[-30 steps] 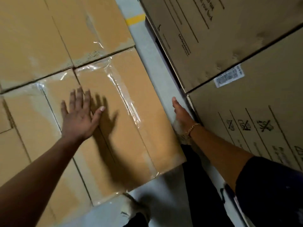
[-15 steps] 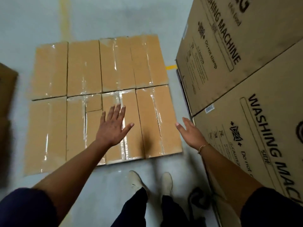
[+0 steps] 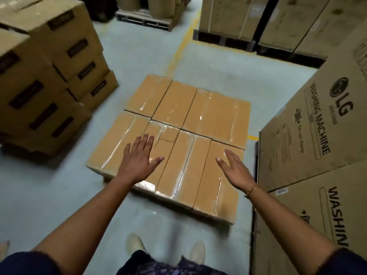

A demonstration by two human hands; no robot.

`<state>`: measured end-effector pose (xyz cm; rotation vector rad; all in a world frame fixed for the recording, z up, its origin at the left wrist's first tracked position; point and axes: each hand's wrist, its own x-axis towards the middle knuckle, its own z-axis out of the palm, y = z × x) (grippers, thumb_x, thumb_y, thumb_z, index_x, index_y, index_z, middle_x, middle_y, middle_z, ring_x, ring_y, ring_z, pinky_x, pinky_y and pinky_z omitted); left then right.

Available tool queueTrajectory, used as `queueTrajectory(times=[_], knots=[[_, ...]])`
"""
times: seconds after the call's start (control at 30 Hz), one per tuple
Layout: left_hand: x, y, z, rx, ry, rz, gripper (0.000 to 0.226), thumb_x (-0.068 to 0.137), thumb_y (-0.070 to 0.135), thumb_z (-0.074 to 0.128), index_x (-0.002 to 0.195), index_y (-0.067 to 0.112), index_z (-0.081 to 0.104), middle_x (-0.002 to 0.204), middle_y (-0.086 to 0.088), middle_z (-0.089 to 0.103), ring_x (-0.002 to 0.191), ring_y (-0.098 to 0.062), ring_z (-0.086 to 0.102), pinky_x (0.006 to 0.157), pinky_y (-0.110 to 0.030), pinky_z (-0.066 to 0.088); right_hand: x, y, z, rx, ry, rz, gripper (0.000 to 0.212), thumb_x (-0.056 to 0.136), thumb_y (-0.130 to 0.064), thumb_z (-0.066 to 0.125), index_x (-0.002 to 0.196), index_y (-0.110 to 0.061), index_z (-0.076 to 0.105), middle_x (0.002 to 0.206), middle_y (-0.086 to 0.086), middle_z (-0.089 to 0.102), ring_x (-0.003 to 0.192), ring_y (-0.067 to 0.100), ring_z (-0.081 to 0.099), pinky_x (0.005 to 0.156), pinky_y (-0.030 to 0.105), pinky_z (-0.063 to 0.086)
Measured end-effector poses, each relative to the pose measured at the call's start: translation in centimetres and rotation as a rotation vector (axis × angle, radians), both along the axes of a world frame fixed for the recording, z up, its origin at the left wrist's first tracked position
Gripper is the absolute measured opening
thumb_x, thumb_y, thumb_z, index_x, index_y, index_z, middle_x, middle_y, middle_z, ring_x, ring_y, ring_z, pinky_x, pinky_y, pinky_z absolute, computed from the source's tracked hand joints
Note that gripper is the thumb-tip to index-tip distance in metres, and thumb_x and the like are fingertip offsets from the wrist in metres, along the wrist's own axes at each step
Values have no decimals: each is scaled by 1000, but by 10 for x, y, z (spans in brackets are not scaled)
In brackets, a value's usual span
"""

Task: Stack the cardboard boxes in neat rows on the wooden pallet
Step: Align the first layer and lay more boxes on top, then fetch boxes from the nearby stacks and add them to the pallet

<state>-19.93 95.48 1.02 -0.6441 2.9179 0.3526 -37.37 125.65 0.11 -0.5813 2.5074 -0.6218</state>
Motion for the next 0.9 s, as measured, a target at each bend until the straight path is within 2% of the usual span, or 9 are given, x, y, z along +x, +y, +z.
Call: queueTrajectory(times=[0.17,0.3,0.43,0.53,0.73,0.9], knots=[[79,-77,12,28,18,165,107,77,84,0,166,25,0,173,-1,-3,159,-21,-2,126,-49,3,33,-112,9,-26,3,161,79,99,-70,29,162,-24,21,169,-5,18,155,15,18,124,45,20],[147,-156,18,30,49,278,102,81,84,5,166,26,2,173,1,-3,159,-18,-5,126,-47,1,70,-215,17,-80,0,230,80,97,-69,32,161,-22,23,168,-2,20,154,18,19,124,47,22],[212,-235,31,34,76,368,88,98,75,29,166,26,3,173,3,-1,159,-18,-3,126,-47,3,114,-316,26,-147,-9,270,82,95,-69,33,161,-21,23,168,0,21,155,19,19,125,47,20],[251,-288,40,38,125,441,84,100,70,34,166,25,9,173,3,3,159,-18,1,126,-47,5,145,-382,35,-184,-18,310,77,98,-65,35,161,-22,23,168,-1,20,155,19,18,124,47,19],[289,-370,43,104,209,608,80,99,69,38,164,27,17,172,3,12,159,-17,7,126,-47,9,177,-494,46,-232,-80,410,75,98,-64,37,160,-23,25,167,-2,24,153,17,23,122,41,22],[301,-442,38,105,204,641,78,99,69,38,163,28,21,172,4,14,158,-18,9,125,-46,12,178,-588,41,-261,-160,453,75,97,-65,39,160,-27,26,166,-5,25,152,15,24,122,40,23]])
